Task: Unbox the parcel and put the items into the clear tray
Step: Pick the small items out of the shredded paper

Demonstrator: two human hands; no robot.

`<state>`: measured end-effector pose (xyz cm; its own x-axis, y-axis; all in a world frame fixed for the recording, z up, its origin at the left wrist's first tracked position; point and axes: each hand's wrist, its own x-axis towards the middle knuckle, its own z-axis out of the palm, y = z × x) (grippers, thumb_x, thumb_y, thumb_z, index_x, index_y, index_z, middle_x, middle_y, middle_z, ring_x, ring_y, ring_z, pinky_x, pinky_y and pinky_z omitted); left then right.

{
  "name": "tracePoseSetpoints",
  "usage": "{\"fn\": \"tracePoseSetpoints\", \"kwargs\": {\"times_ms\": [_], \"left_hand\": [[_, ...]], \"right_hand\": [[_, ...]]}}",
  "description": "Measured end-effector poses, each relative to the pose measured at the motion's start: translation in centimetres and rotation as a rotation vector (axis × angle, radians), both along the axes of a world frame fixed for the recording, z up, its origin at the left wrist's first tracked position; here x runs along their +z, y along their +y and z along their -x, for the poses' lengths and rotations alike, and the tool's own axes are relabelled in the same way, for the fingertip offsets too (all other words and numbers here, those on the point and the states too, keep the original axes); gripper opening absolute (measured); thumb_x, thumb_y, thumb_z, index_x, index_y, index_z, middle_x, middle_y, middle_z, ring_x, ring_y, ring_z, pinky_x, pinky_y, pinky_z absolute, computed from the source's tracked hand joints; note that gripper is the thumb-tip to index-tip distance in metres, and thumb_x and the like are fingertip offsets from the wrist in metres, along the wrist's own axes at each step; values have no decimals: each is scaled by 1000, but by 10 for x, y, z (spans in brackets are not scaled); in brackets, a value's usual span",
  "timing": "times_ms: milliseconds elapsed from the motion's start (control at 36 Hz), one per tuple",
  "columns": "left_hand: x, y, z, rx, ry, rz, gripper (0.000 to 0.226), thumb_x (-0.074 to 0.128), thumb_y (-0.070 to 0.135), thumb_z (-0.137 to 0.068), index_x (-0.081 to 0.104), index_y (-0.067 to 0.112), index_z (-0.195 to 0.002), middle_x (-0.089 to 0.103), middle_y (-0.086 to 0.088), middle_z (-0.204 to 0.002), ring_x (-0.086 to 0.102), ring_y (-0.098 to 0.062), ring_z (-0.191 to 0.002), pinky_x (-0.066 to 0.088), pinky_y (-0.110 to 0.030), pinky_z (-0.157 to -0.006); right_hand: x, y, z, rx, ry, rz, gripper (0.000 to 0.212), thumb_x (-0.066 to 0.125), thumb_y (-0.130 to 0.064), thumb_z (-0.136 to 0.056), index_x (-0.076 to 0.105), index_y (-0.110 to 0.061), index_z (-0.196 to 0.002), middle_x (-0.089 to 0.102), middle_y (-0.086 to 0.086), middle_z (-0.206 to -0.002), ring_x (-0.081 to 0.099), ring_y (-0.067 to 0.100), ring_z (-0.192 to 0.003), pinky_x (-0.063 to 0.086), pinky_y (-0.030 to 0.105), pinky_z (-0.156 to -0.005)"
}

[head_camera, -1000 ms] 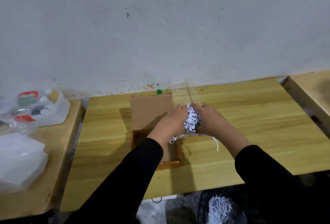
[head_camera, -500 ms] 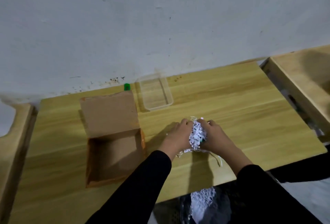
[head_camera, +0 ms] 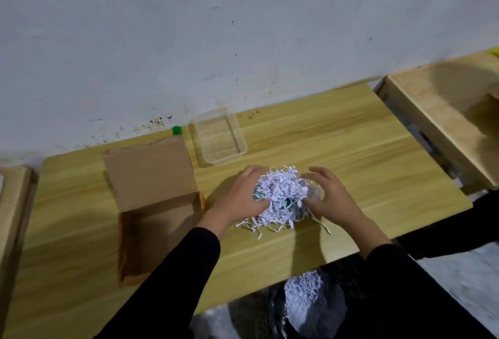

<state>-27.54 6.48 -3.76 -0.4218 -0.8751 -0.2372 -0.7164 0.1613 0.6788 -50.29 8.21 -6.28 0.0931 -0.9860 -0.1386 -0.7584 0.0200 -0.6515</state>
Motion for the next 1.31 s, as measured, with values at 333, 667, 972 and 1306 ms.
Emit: {"fn": "tracePoseSetpoints", "kwargs": {"times_ms": [333, 667, 972, 1306], "left_hand": [[-35, 15, 8, 220, 62, -99, 48, 38, 42, -98, 32, 33, -144, 37, 6, -148, 42, -11, -128, 35, -27, -102], [-16, 20, 24, 410, 228, 260, 26, 52, 3, -91, 62, 10, -114, 54, -1, -121, 51, -11, -105, 29, 9, -76], [-53, 23, 3, 80, -135, -30, 76, 45, 49, -93, 1, 27, -150, 7, 2, -159, 5, -17, -147, 16, -38, -118], [-64, 33, 7, 216, -280, 14, 85, 52, 44, -90, -2, 14, -150, -3, -8, -159, -2, -27, -147, 14, -38, -118]], "right_hand": [[-23, 4, -1, -279, -49, 125, 20, 65, 7, -75, 71, 0, -93, 69, 19, -98, 63, 23, -79, 37, 4, -65], [7, 15, -21, -36, 60, 255, 29, 57, -15, -79, 66, -15, -107, 68, 4, -107, 58, 23, -102, 34, 32, -89], [-19, -5, -16, -65, 77, 219, 26, 55, 0, -84, 68, -10, -104, 65, 12, -108, 54, 32, -103, 49, 39, -83], [-9, 3, -51, 240, 18, 256, 23, 57, -1, -80, 66, -5, -100, 64, 13, -95, 58, 26, -90, 51, 38, -73]]}}
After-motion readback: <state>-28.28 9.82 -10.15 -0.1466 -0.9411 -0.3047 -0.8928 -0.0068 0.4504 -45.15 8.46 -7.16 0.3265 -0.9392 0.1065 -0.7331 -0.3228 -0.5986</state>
